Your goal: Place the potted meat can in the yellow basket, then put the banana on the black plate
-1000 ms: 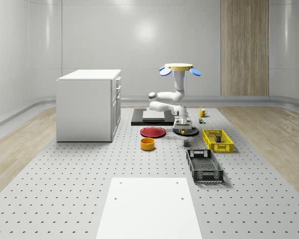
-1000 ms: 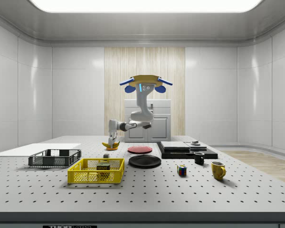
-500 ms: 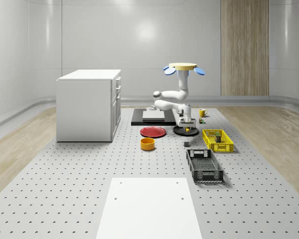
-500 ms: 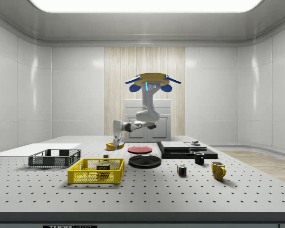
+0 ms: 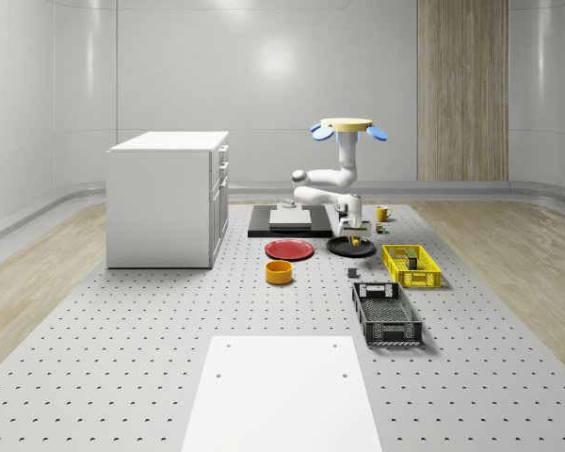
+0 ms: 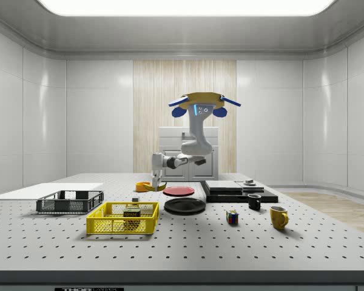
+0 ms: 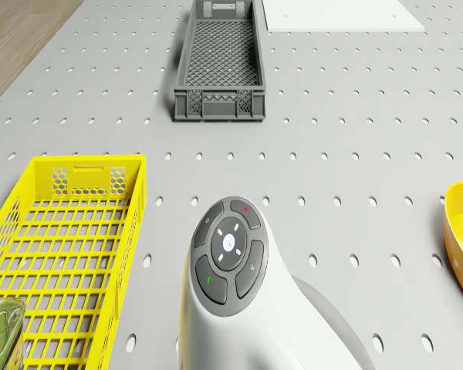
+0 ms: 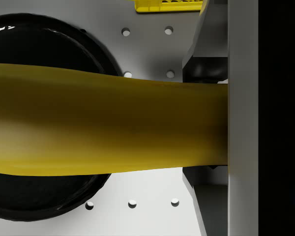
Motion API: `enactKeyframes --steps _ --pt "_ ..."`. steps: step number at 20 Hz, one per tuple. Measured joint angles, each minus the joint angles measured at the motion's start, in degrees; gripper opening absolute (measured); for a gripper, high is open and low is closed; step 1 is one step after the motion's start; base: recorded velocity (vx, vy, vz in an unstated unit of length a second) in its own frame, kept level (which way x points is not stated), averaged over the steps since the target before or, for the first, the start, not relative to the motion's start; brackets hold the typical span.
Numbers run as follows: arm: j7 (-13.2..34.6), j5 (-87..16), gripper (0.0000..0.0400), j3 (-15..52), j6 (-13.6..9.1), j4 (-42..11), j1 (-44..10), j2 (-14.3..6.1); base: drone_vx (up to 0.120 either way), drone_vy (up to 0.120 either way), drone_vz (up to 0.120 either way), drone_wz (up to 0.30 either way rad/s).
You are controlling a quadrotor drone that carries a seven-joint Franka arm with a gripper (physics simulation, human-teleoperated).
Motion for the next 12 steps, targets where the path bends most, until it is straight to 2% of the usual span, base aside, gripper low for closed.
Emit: enactKeyframes --steps 4,9,12 --pt "0.0 0.0 0.0197 0.0 0.1 0.0 0.0 -0.1 -0.120 0.000 0.000 0.000" --pt "0.1 0.1 0.0197 0.0 0.2 0.0 -0.1 -0.2 -0.120 0.000 -0.112 0.000" --pt "0.1 0.1 0.0197 0.0 0.3 0.0 -0.1 -0.3 -0.120 0.000 0.000 0.000"
